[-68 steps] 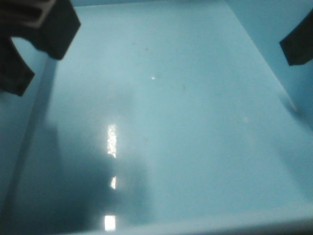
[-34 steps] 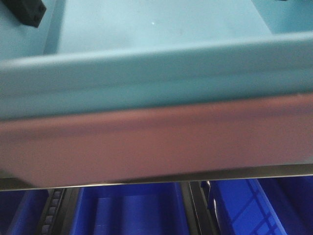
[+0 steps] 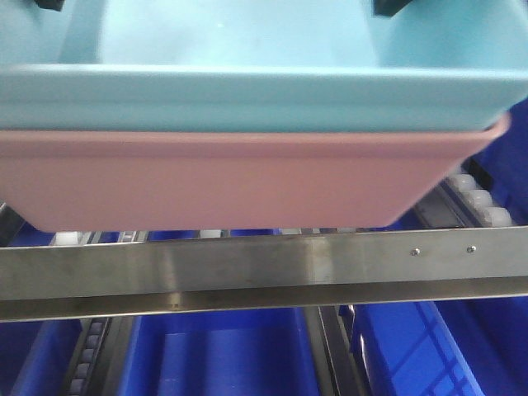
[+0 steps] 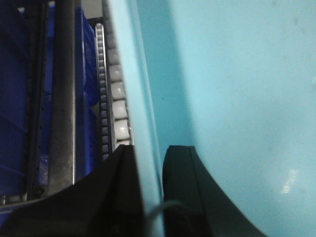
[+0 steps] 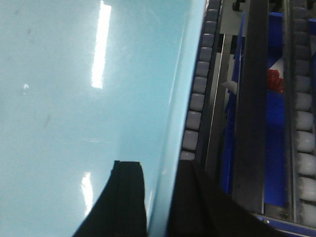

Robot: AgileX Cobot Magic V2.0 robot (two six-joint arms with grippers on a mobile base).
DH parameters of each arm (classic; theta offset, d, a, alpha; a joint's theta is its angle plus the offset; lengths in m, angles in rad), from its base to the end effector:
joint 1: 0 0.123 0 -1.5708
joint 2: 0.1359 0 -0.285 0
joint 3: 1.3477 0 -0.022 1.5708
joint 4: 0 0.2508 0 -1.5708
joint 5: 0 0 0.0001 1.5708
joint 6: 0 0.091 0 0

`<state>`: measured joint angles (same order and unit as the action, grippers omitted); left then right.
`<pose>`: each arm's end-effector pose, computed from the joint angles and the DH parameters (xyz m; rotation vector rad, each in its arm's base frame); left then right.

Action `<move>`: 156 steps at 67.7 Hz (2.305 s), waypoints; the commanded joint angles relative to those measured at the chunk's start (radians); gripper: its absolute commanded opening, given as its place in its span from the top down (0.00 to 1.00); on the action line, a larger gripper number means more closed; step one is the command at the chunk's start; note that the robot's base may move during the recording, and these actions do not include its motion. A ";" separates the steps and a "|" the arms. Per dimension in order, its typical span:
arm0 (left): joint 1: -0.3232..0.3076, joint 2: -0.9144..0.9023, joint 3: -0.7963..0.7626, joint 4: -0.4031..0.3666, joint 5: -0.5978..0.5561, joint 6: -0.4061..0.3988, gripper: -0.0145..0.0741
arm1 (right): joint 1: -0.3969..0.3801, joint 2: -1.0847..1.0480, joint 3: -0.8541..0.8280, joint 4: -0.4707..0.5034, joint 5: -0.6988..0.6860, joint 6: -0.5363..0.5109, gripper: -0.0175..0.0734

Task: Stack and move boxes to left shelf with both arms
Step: 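Lower the stacked tubs with both grippers onto the shelf rollers, then open both grippers and lift them off the light-blue rims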

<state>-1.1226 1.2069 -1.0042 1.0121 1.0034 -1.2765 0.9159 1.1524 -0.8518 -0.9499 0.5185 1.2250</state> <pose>0.1588 -0.1800 0.3475 0.2332 2.0886 -0.0409 0.1765 0.1695 0.3227 -0.3443 2.0440 0.3411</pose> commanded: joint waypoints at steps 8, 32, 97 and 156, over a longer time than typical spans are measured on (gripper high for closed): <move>0.101 -0.017 -0.042 0.172 -0.311 0.012 0.84 | -0.082 0.070 -0.096 -0.072 -0.349 -0.017 0.77; 0.313 0.070 -0.042 0.227 -0.555 0.010 0.84 | -0.169 0.216 -0.246 -0.074 -0.429 -0.017 0.77; 0.662 0.445 -0.141 0.263 -0.905 -0.077 0.84 | -0.277 0.600 -0.504 -0.098 -0.501 -0.017 0.77; 0.662 0.439 -0.145 0.265 -0.888 -0.077 0.22 | -0.277 0.593 -0.505 -0.105 -0.349 -0.017 0.24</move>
<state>-0.4499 1.7090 -1.1097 1.2470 0.1534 -1.3545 0.6360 1.8105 -1.3161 -1.0234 0.2032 1.2215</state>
